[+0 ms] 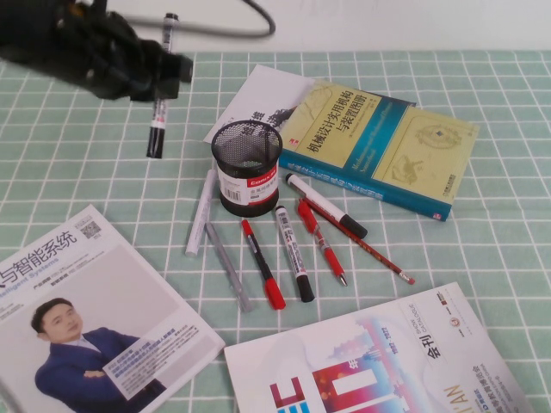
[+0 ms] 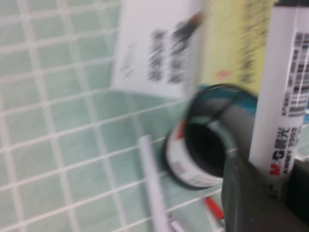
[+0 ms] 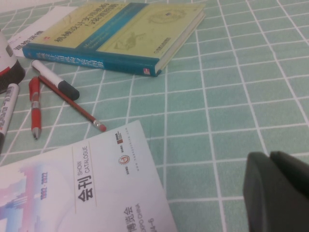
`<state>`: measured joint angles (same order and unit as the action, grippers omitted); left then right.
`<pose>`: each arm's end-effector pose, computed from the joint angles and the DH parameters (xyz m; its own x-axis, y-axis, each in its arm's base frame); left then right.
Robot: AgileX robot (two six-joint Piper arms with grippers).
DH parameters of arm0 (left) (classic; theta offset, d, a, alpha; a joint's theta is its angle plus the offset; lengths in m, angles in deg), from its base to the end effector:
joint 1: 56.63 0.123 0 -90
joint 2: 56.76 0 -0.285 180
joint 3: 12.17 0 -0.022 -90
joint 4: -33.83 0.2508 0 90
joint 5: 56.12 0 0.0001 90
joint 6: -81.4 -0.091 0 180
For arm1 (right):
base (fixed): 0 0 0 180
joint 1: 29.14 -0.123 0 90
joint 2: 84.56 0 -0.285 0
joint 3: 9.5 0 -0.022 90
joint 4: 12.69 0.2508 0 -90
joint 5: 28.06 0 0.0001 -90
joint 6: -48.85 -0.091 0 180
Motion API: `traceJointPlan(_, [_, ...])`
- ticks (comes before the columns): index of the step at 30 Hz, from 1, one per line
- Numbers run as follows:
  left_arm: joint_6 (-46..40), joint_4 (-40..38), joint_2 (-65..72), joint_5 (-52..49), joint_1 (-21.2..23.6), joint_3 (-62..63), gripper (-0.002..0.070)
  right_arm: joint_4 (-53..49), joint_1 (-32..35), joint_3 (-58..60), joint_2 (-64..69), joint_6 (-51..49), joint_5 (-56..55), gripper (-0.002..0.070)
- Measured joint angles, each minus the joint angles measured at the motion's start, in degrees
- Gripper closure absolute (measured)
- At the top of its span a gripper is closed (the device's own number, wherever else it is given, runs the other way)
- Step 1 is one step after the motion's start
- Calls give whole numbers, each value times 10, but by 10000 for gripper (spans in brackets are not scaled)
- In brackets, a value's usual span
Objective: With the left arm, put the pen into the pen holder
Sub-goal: Place the pen onto the pen holder
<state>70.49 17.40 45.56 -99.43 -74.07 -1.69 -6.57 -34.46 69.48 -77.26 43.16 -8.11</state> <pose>0.3538 -0.1297 0.3533 -0.6710 0.1893 -0.7169 0.4133 0.8982 -0.1497 0.0529 0.0083 0.1721 -0.2963 0.1716 -0.9395 -0.0700 0.9772 0.2005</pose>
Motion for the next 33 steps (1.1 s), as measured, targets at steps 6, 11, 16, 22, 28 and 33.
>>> traceJointPlan(6, [-213,-185,-101,166,0,-192,567,0,0,0,0,0,0,696])
traceJointPlan(11, [-472,-427,-120,281,0,-293,567,0,0,0,0,0,0,696])
traceJointPlan(16, [-790,-701,-119,250,0,-306,567,0,0,0,0,0,0,696])
traceJointPlan(22, [-938,-804,-102,203,-6,-306,567,0,0,0,0,0,0,696])
traceJointPlan(28, [-1043,-808,-56,76,-7,-306,567,0,0,0,0,0,0,696])
traceJointPlan(33, [-1028,-807,-49,77,-7,-306,567,0,0,0,0,0,0,696])
